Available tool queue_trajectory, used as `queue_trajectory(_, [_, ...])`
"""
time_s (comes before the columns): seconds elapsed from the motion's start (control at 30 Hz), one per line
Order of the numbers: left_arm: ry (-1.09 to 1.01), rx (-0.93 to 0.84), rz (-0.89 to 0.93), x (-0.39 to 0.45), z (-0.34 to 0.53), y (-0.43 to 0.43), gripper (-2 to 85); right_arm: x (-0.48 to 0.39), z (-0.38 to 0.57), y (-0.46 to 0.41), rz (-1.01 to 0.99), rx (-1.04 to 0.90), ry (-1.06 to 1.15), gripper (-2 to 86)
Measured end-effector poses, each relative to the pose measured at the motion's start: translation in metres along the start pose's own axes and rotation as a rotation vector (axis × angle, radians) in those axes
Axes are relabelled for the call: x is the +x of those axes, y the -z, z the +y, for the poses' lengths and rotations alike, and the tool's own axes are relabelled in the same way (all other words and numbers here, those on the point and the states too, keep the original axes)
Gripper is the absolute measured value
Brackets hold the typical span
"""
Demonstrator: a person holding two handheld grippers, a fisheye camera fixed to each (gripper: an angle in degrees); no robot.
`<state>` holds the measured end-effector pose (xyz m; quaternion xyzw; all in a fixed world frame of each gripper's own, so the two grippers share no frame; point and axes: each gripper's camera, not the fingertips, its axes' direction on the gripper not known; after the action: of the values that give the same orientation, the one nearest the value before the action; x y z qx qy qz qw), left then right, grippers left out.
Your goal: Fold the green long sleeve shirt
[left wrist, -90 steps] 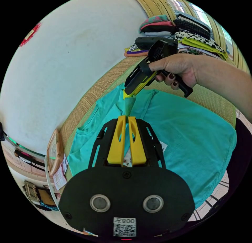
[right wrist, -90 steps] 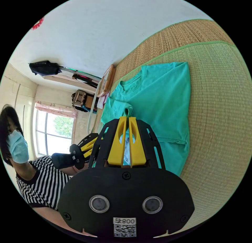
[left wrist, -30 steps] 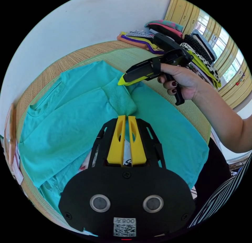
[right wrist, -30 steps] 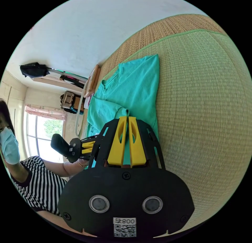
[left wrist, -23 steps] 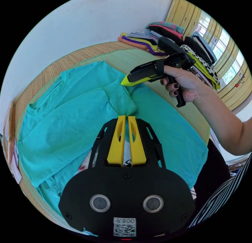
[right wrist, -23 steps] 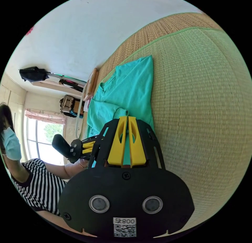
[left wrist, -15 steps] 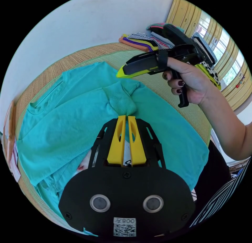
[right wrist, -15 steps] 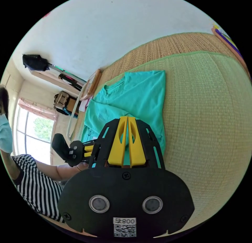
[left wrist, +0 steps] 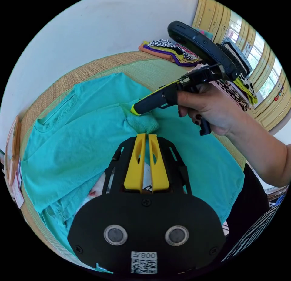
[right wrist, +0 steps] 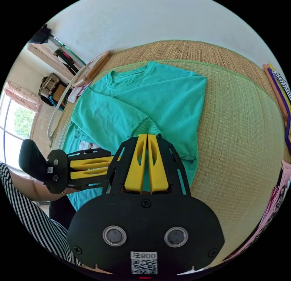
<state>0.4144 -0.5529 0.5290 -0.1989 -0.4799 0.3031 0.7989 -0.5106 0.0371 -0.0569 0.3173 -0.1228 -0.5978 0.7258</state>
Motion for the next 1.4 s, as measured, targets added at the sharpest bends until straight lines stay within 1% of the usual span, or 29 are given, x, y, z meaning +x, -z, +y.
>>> queue_trajectory(0.1, [0.014, -0.001, 0.027, -0.009, 0.017, -0.032, 1.3, -0.010, -0.005, 0.018, 0.081, 0.027, 0.031, 0.2])
queue_trajectory(0.17, [0.044, 0.014, 0.079, -0.021, 0.035, -0.051, 1.0, -0.007, -0.009, 0.029, 0.093, 0.037, 0.023, 0.2])
queue_trajectory(0.33, [0.152, 0.185, 0.133, -0.057, 0.102, -0.060, 0.5, 0.012, -0.028, 0.061, 0.071, 0.040, -0.011, 0.2])
queue_trajectory(0.4, [0.220, 0.232, 0.147, -0.078, 0.137, -0.064, 0.4, 0.018, -0.037, 0.075, 0.088, 0.041, -0.003, 0.2])
queue_trajectory(0.47, [0.358, 0.270, 0.189, -0.112, 0.187, -0.077, 0.3, 0.025, -0.044, 0.087, 0.085, 0.046, -0.019, 0.2])
queue_trajectory(0.5, [0.394, 0.285, 0.196, -0.121, 0.201, -0.080, 0.3, 0.032, -0.048, 0.095, 0.076, 0.048, -0.033, 0.2])
queue_trajectory(0.57, [0.549, 0.309, 0.229, -0.156, 0.255, -0.100, 0.4, 0.042, -0.057, 0.106, 0.065, 0.044, -0.052, 0.2])
queue_trajectory(0.73, [0.801, 0.370, 0.308, -0.213, 0.357, -0.156, 1.5, 0.070, -0.085, 0.137, 0.028, 0.017, -0.103, 0.2])
queue_trajectory(0.87, [0.928, 0.441, 0.378, -0.242, 0.423, -0.209, 3.9, 0.103, -0.103, 0.175, -0.009, 0.028, -0.180, 0.2])
queue_trajectory(1.0, [0.988, 0.485, 0.423, -0.255, 0.464, -0.256, 5.8, 0.124, -0.121, 0.227, -0.028, 0.111, -0.221, 0.3])
queue_trajectory(1.13, [1.038, 0.554, 0.511, -0.266, 0.504, -0.314, 7.0, 0.106, -0.164, 0.247, -0.089, 0.117, -0.133, 0.7])
queue_trajectory(1.33, [1.081, 0.666, 0.581, -0.273, 0.549, -0.381, 7.1, 0.027, -0.293, 0.226, -0.237, 0.071, 0.094, 3.3])
queue_trajectory(1.4, [1.089, 0.691, 0.605, -0.275, 0.561, -0.402, 6.8, -0.014, -0.353, 0.209, -0.298, 0.047, 0.194, 4.4])
